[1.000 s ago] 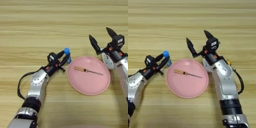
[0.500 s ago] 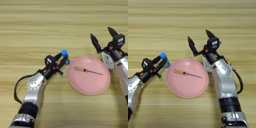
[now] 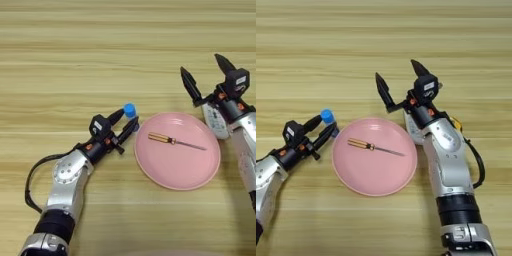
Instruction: Move the objects on the table
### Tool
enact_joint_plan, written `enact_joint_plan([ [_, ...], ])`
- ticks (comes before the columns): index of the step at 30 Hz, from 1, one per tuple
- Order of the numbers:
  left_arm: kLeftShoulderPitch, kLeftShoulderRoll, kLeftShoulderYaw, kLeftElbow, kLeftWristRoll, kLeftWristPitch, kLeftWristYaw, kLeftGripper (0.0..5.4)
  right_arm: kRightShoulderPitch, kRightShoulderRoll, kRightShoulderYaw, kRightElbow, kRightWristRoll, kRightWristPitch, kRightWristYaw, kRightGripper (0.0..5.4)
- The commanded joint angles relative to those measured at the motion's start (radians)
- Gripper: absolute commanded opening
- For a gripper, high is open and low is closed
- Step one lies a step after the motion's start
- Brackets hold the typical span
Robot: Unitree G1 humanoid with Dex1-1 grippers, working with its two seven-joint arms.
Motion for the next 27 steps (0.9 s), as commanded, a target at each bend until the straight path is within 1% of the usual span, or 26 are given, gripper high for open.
enact_joint_plan([
  [1,0.005,0.007,-0.006,-0.01,-0.004,0.016,-0.009,2.6,-0.017,0.0,-0.007,0.008,-0.005,-0.008,-0.004,5.4],
  [6,0.007,0.006,-0.007,-0.012,-0.005,0.015,-0.014,3.09,-0.017,0.0,-0.008,0.01,-0.003,-0.008,-0.003,5.4],
  [8,0.007,0.006,-0.007,-0.013,-0.006,0.014,-0.016,3.18,-0.018,0.0,-0.008,0.011,-0.004,-0.008,-0.003,5.4],
  [19,0.007,0.003,-0.005,-0.02,-0.011,0.008,-0.025,4.24,-0.02,0.003,-0.009,0.017,-0.005,-0.012,-0.003,5.4],
  [22,0.01,-0.002,0.001,-0.043,-0.032,0.006,-0.033,4.53,-0.021,0.003,-0.009,0.019,-0.005,-0.014,-0.003,5.4],
  [23,0.01,-0.003,0.004,-0.052,-0.04,0.008,-0.036,4.53,-0.021,0.003,-0.01,0.02,-0.005,-0.015,-0.003,5.4],
  [26,0.011,-0.004,0.011,-0.087,-0.066,0.007,-0.039,4.93,-0.022,0.004,-0.011,0.022,-0.005,-0.017,-0.004,5.4],
  [27,0.01,-0.004,0.014,-0.095,-0.072,0.005,-0.037,4.93,-0.022,0.004,-0.011,0.023,-0.005,-0.018,-0.004,5.4],
])
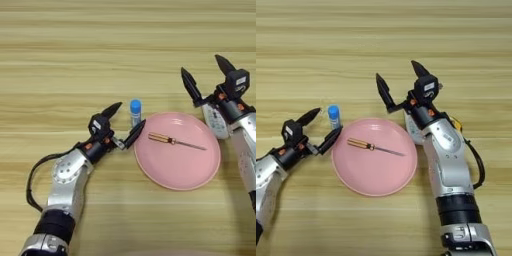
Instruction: Move the objects on the table
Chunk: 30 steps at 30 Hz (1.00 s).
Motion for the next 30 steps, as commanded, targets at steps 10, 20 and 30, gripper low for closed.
enact_joint_plan([
  [10,-0.023,-0.011,0.055,-0.104,-0.051,-0.027,0.059,5.38,-0.023,0.003,-0.008,0.018,-0.006,-0.023,-0.007,5.4],
  [20,-0.07,-0.009,0.082,-0.039,0.059,-0.131,0.216,5.38,-0.025,0.001,-0.006,0.023,-0.007,-0.023,-0.004,5.4],
  [30,-0.16,0.01,0.158,0.097,0.089,-0.149,0.394,5.38,-0.031,0.001,0.001,0.035,-0.015,-0.029,0.001,5.4],
])
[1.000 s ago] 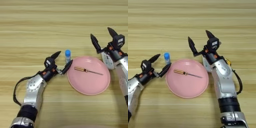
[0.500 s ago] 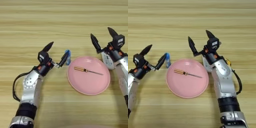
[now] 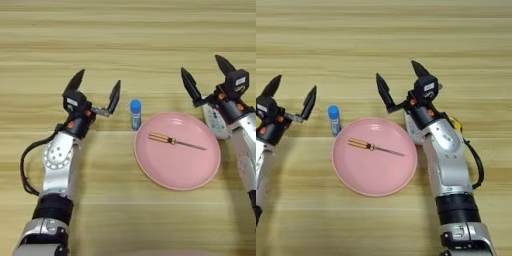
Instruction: Move the objects on the table
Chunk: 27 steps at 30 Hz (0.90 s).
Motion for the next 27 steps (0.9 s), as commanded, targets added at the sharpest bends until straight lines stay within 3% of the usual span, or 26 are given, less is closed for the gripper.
enact_joint_plan([
  [1,-0.043,0.017,0.021,0.074,0.045,0.005,0.07,5.38,-0.023,-0.001,0.002,0.007,-0.013,-0.012,0.0,5.4],
  [10,-0.094,0.033,0.046,0.199,0.072,-0.015,0.155,5.38,-0.022,0.005,0.013,0.022,-0.034,-0.024,0.003,5.4],
  [18,-0.138,0.042,0.061,0.327,0.082,-0.051,0.181,5.38,-0.027,0.028,0.078,0.018,-0.049,-0.015,0.033,5.4],
  [27,-0.152,0.048,0.06,0.39,0.094,-0.099,0.2,5.38,-0.108,0.083,0.184,0.039,-0.054,0.066,0.093,5.4],
])
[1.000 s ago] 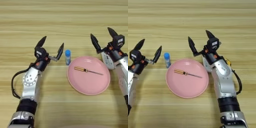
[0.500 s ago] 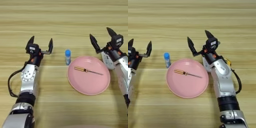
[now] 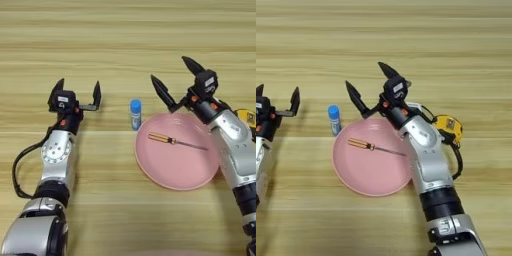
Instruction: Move the objects on the table
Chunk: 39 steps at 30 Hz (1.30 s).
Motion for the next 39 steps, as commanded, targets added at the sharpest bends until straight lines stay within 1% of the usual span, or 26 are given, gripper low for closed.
enact_joint_plan([
  [1,-0.023,0.006,0.001,0.022,0.012,-0.016,0.01,5.38,-0.052,0.024,0.052,0.028,-0.018,0.065,0.026,5.4],
  [4,-0.024,0.005,0.0,0.027,0.011,-0.021,0.011,5.38,-0.069,0.029,0.086,0.063,-0.046,0.097,0.035,5.4],
  [6,-0.026,0.003,-0.001,0.031,0.011,-0.023,0.012,5.38,-0.078,0.033,0.1,0.091,-0.052,0.127,0.045,5.4],
  [10,-0.027,0.001,-0.002,0.037,0.012,-0.025,0.015,5.38,-0.094,0.037,0.113,0.143,-0.057,0.187,0.062,5.4],
  [16,-0.03,0.002,-0.003,0.042,0.011,-0.028,0.015,5.38,-0.099,0.039,0.131,0.203,-0.082,0.226,0.074,5.4],
  [22,-0.031,0.003,-0.003,0.046,0.009,-0.03,0.014,5.4,-0.105,0.045,0.141,0.244,-0.102,0.225,0.07,4.61],
  [29,-0.033,0.003,-0.003,0.05,0.009,-0.031,0.013,5.4,-0.103,0.049,0.146,0.259,-0.116,0.216,0.076,3.73],
  [32,-0.034,0.003,-0.003,0.052,0.01,-0.031,0.015,5.4,-0.102,0.05,0.149,0.265,-0.132,0.201,0.069,3.44],
  [39,-0.035,0.004,-0.003,0.054,0.011,-0.031,0.016,5.4,-0.101,0.056,0.141,0.267,-0.138,0.195,0.069,2.71],
])
